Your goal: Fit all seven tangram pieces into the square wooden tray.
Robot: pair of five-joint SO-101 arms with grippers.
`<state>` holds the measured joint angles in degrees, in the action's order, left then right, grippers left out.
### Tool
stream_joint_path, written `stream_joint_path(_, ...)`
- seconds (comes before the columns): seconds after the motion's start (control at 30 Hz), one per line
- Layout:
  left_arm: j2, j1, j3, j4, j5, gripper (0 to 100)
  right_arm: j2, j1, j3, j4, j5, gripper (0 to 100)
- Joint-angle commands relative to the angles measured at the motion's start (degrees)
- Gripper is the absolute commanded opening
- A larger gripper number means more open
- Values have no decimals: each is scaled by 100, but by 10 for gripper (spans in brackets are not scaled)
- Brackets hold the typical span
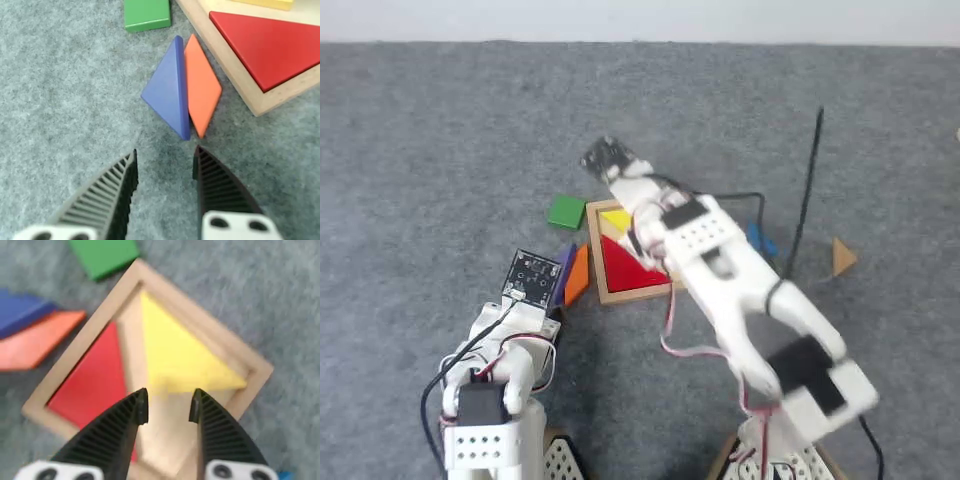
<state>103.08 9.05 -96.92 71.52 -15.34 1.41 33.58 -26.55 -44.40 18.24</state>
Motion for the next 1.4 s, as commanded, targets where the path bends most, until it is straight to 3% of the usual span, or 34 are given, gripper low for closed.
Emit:
stream_joint_path(0.0, 70, 18, 48, 44, -44, 170, -558, 22, -369, 136, -53, 165)
stream_joint_path(0.37, 70, 18, 48, 44, -44, 170, 215, 488, -404, 637, -299, 169)
stream_joint_path(0.97, 70, 18, 48, 44, -44, 170, -101, 558, -290, 593, -360, 169)
stream_joint_path(1.13, 70, 18, 48, 44, -44, 170, -75, 549, 35, 541, -888, 173)
stream_joint_path(1.37, 70, 18, 48, 44, -44, 170, 699, 620, 598, -84, -1266, 324)
